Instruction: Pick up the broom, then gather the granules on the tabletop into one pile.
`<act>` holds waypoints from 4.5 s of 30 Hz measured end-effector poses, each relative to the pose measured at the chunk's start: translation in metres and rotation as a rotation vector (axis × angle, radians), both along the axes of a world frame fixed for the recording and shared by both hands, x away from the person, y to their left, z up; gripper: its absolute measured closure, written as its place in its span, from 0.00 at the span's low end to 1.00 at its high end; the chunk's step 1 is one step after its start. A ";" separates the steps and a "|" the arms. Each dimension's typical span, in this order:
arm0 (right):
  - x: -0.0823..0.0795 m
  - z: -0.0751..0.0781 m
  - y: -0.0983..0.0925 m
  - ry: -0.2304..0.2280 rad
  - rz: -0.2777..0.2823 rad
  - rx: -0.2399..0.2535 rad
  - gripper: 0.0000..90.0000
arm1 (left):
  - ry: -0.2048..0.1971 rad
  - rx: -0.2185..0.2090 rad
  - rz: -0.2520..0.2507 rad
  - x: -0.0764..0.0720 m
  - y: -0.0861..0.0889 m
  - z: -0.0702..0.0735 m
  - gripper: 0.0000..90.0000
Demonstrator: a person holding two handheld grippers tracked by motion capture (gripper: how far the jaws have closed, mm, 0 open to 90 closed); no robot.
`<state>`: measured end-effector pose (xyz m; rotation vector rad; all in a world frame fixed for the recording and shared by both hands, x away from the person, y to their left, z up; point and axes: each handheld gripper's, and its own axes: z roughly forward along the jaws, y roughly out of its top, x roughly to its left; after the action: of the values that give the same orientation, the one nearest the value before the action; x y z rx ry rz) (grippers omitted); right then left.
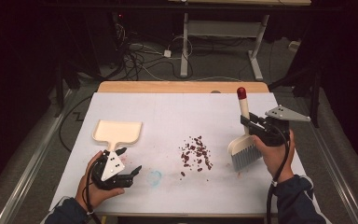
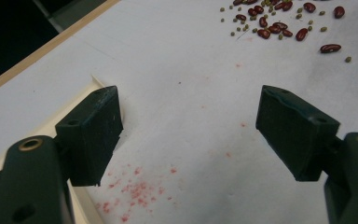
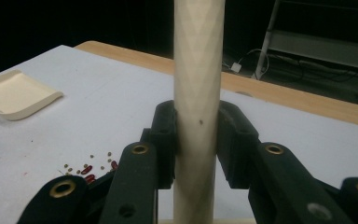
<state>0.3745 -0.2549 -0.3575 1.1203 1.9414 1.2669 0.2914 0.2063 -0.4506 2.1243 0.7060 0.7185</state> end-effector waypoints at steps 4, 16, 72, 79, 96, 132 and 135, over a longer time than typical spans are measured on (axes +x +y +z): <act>-0.005 0.001 0.005 -0.018 -0.003 0.020 0.79 | 0.000 -0.041 -0.013 0.000 -0.008 0.007 0.25; -0.027 0.002 0.063 -0.111 0.040 0.017 0.79 | 0.033 -0.185 -0.264 -0.001 -0.113 0.042 0.27; -0.061 -0.044 0.088 0.082 0.927 -0.311 0.75 | 0.159 -0.110 -0.639 0.014 -0.125 0.044 0.60; -0.054 -0.037 0.080 0.062 0.831 -0.314 0.75 | 0.016 -0.088 -0.418 0.014 -0.099 0.049 0.30; -0.030 -0.019 0.063 0.020 0.609 -0.266 0.75 | -0.008 -0.053 -0.050 -0.005 0.000 0.016 0.23; 0.067 -0.063 0.110 -0.048 0.295 -0.611 0.75 | 0.076 0.019 -0.002 -0.012 0.021 -0.009 0.22; 0.065 -0.076 0.120 -0.030 0.332 -0.609 0.75 | 0.076 0.027 -0.003 -0.013 0.021 -0.010 0.22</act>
<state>0.4400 -0.1349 -0.4335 0.4845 2.3257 0.7349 0.2782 0.2273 -0.4604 2.1862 0.7381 0.6515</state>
